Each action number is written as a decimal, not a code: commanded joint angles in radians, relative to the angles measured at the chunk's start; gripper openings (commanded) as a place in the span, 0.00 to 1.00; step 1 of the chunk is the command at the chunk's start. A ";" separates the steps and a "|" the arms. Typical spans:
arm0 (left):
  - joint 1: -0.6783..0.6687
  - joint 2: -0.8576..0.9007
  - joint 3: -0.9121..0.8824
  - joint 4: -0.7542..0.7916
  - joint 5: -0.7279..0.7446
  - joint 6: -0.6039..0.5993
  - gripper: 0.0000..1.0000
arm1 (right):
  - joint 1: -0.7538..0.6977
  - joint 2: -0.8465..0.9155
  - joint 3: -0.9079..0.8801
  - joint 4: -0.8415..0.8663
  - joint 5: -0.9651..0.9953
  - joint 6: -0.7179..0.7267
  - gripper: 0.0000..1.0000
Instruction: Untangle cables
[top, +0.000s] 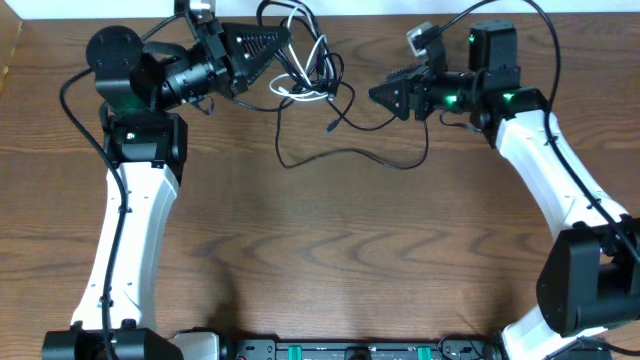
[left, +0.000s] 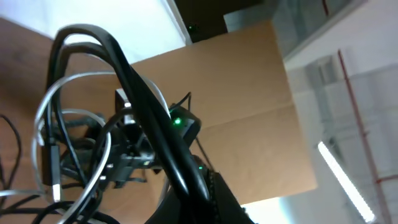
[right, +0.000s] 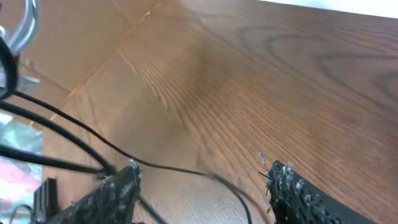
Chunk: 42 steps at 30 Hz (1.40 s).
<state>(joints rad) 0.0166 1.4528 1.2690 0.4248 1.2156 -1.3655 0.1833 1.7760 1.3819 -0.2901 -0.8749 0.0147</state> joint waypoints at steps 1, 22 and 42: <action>-0.001 -0.016 0.012 0.011 -0.021 -0.092 0.07 | 0.018 0.041 0.013 -0.022 -0.092 -0.150 0.66; -0.001 -0.016 0.012 0.011 -0.019 -0.068 0.07 | 0.114 0.064 0.013 -0.192 -0.095 -0.465 0.62; 0.000 -0.016 0.012 0.011 -0.020 -0.068 0.07 | 0.112 0.109 -0.019 -0.092 0.465 0.045 0.01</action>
<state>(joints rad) 0.0154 1.4528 1.2686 0.4191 1.1976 -1.4399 0.3431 1.8454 1.3849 -0.3779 -0.5323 -0.0868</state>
